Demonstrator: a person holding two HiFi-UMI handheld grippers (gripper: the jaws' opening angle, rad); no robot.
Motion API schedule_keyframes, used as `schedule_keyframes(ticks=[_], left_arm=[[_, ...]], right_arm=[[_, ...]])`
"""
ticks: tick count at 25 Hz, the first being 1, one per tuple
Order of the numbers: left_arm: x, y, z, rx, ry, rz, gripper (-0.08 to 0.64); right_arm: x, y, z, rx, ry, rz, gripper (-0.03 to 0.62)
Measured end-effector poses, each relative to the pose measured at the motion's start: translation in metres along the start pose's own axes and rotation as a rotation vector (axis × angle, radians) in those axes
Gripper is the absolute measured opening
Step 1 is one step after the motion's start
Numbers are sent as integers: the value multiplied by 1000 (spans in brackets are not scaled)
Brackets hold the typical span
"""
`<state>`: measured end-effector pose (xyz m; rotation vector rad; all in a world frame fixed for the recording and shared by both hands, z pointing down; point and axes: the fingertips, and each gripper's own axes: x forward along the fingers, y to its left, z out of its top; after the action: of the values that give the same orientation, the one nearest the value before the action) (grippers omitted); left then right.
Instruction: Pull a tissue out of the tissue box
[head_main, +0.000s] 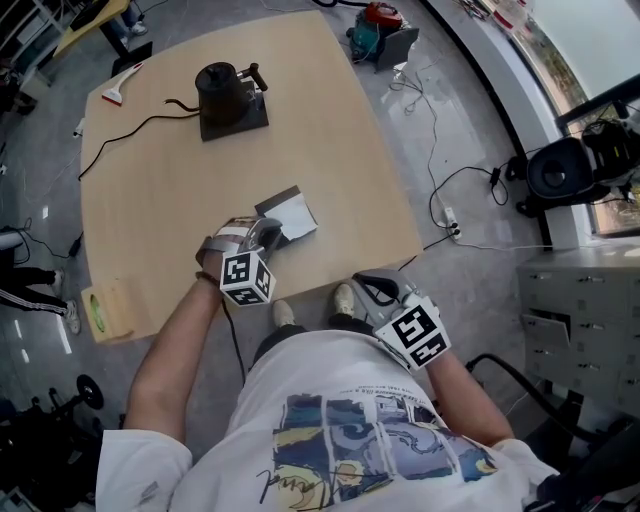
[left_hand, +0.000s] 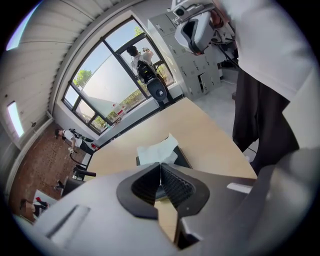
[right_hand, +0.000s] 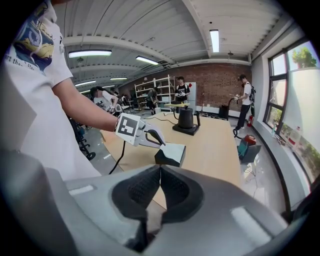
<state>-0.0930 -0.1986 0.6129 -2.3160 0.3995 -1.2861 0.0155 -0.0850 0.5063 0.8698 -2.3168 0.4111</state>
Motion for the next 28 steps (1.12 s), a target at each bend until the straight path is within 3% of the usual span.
schedule_keyframes(ticks=[7, 19, 28], left_arm=[[-5, 7, 0, -190, -13, -18, 9], [-21, 32, 4, -602, -106, -43, 8], [-32, 50, 6, -729, -164, -29, 8]], right_arm=[[-3, -3, -1, 1, -3, 8, 4], [-3, -6, -4, -8, -13, 31, 4], [-7, -13, -6, -17, -18, 41, 3]])
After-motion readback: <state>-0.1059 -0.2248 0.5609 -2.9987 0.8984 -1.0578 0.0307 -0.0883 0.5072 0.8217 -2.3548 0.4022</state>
